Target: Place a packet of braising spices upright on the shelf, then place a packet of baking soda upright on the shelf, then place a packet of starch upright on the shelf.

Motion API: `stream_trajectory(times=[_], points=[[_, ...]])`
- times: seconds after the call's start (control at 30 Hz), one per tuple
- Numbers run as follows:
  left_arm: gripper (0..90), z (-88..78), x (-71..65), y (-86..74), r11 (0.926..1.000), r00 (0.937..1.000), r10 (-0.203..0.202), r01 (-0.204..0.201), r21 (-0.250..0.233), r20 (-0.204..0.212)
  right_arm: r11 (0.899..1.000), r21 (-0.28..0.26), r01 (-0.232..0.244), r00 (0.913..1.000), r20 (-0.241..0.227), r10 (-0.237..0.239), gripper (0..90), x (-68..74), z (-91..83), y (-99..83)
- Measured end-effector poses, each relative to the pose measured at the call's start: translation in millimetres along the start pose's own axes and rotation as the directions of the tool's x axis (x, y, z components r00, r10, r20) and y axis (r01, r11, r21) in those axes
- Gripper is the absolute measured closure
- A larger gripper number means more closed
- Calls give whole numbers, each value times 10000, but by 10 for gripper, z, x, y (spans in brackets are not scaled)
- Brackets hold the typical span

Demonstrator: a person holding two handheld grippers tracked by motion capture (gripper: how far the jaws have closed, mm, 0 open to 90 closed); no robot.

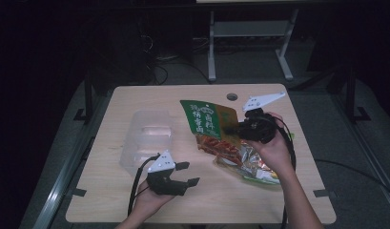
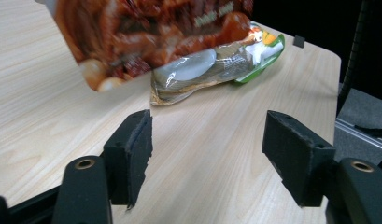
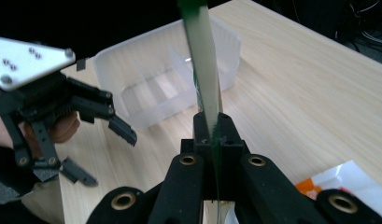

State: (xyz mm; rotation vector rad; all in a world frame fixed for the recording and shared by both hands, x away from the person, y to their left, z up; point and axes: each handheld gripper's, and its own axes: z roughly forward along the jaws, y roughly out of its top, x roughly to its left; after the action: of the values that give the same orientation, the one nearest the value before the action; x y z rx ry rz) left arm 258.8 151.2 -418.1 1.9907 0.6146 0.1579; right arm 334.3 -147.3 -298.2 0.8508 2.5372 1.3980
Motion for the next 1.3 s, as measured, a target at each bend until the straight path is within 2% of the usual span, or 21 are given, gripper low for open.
stream_trajectory(times=[0.03, 0.13, 0.3, 0.4, 0.53, 0.77, 0.87, 0.9, 1.07, 1.2, 1.3], points=[[325, 15, -9, -6, 9998, 9999, -146, 146, -128, -4, 10000, -31, 71, 10000, 16, -71, 899, -8, 2, 30], [326, 29, 8, -16, 9999, 9999, 79, -79, 113, -73, 9999, 0, 170, 9998, -34, -170, 899, -7, 19, 112], [324, 45, 1, -16, 9998, 9999, 122, -121, 137, -51, 9995, 134, 282, 9996, -45, -282, 899, -13, 58, 190], [322, 59, -28, -20, 9994, 9996, 283, -281, 218, -71, 9992, 230, 314, 9995, 5, -314, 899, -25, 76, 231], [319, 62, -50, -14, 9996, 9996, 266, -265, 101, -47, 9989, 287, 364, 9993, 73, -366, 899, -33, 96, 281], [315, 54, -51, -23, 9994, 9997, 243, -244, 251, 19, 9977, 373, 558, 9984, -14, -558, 899, -45, 153, 365], [314, 58, -47, -30, 9993, 9995, 301, -300, 218, -17, 9970, 412, 658, 9978, -78, -655, 899, -34, 181, 426], [313, 52, -35, -29, 9985, 9990, 450, -449, 312, -36, 9964, 442, 718, 9974, -40, -717, 899, -33, 189, 448], [311, 44, -51, -31, 9988, 9992, 406, -406, 261, -19, 9948, 384, 939, 9955, -138, -934, 899, -17, 247, 558], [311, 56, -67, -36, 9997, 9998, 185, -186, 144, 72, 9944, 383, 982, 9949, -275, -971, 899, -1, 302, 664], [311, 65, -70, -38, 9996, 9997, 228, -230, 184, 87, 9936, 366, 1069, 9938, -361, -1056, 899, 5, 340, 734]])
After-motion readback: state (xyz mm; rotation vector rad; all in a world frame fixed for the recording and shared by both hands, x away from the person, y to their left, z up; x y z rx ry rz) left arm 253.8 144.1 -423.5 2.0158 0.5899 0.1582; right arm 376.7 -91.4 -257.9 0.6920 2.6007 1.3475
